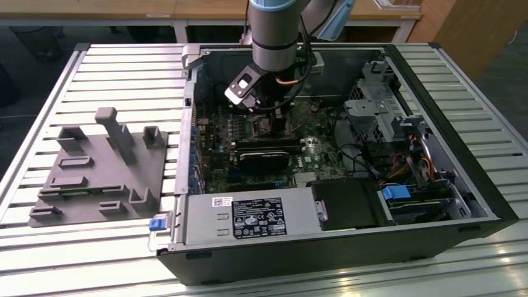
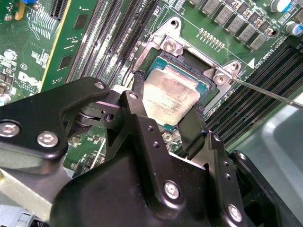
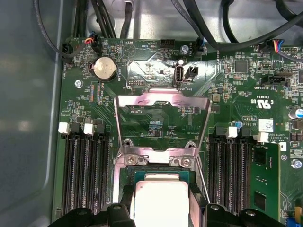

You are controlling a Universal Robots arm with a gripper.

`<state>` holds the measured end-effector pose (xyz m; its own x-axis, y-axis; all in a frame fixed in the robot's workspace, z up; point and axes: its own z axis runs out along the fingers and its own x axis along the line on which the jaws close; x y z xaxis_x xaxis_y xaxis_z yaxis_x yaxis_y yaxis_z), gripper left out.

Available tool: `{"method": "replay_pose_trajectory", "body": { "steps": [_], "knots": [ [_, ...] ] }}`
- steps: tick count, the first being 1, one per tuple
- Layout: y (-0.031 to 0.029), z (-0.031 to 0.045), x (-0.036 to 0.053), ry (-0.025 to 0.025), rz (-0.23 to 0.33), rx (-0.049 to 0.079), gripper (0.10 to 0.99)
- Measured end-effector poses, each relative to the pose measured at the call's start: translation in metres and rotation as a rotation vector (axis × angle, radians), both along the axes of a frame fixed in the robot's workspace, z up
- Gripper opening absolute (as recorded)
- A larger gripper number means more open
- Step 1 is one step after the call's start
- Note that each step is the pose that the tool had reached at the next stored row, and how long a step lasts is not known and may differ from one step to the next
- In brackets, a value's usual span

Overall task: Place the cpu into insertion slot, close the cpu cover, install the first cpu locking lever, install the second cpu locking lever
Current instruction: 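Place the cpu into insertion slot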

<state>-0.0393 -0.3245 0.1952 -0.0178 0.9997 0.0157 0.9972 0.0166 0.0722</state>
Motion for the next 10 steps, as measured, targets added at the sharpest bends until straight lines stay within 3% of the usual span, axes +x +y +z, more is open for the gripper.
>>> {"method": "replay_pose_trajectory", "body": {
  "steps": [10],
  "knots": [
    [0.0002,-0.0012,0.0,0.0001,0.0,0.0,0.541]
  ]
}}
